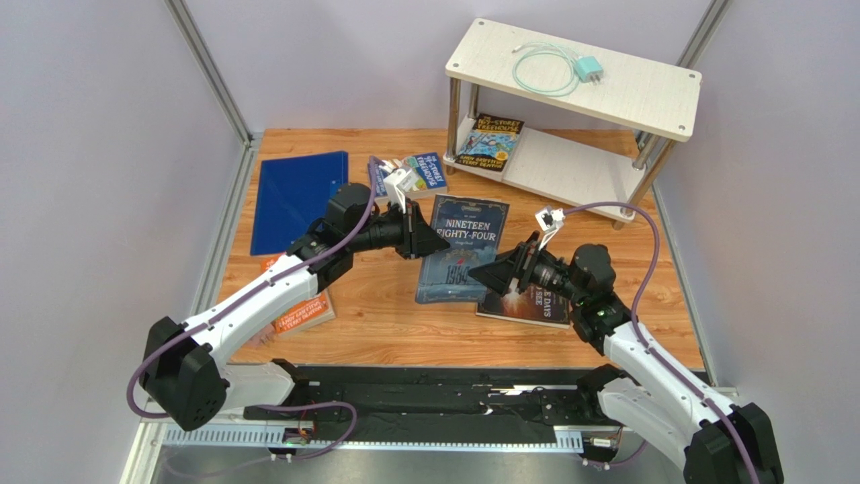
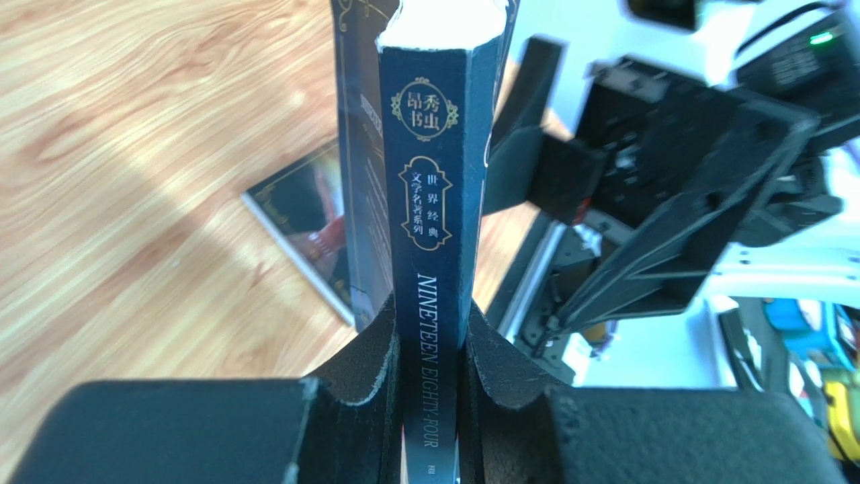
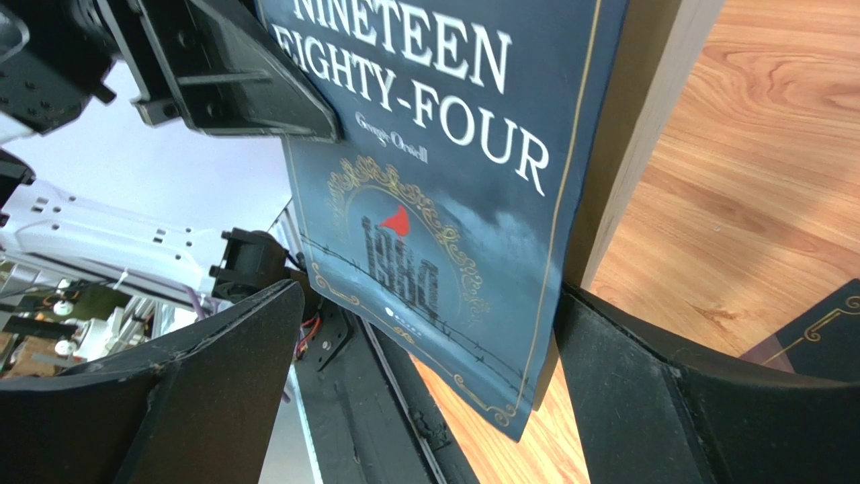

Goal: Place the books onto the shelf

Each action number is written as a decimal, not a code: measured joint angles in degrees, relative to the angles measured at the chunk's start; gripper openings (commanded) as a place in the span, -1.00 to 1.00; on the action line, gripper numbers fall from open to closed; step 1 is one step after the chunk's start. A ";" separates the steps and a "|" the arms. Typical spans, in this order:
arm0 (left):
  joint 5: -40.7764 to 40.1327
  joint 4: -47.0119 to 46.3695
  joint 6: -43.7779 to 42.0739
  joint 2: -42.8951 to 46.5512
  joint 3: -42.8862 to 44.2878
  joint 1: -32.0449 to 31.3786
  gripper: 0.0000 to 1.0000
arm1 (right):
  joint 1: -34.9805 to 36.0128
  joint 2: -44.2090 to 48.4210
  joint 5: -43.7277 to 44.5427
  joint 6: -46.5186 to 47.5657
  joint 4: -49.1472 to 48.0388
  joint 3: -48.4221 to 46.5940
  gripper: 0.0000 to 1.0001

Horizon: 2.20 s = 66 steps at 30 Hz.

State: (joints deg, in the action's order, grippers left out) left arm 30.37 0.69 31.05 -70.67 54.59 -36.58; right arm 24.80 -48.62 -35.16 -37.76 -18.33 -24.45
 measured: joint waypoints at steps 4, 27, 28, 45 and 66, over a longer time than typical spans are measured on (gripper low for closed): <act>2.25 -1.01 1.09 -0.81 2.34 0.07 -1.00 | 0.00 -0.20 -1.29 -0.87 -2.14 1.03 1.00; 9.88 -9.75 8.15 -2.08 7.50 2.45 -1.00 | -0.02 -2.84 -3.98 -8.92 -15.50 5.55 -0.80; 9.86 -9.99 7.96 -2.25 7.50 2.73 -1.00 | -0.13 -2.82 -4.26 -9.84 -15.45 5.53 -0.93; -18.21 9.01 0.48 -1.60 9.49 4.00 0.83 | -0.17 -8.13 2.23 -8.26 -1.57 1.18 -1.00; -33.83 18.27 -3.74 7.54 -1.92 4.04 0.82 | -5.77 -22.45 5.03 2.84 10.78 -21.84 -1.00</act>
State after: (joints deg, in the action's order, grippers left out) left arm -3.46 18.96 27.31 -63.13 52.66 -32.53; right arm 19.03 -71.07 -30.13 -34.92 -7.55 -46.28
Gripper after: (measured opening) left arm 0.911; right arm 0.160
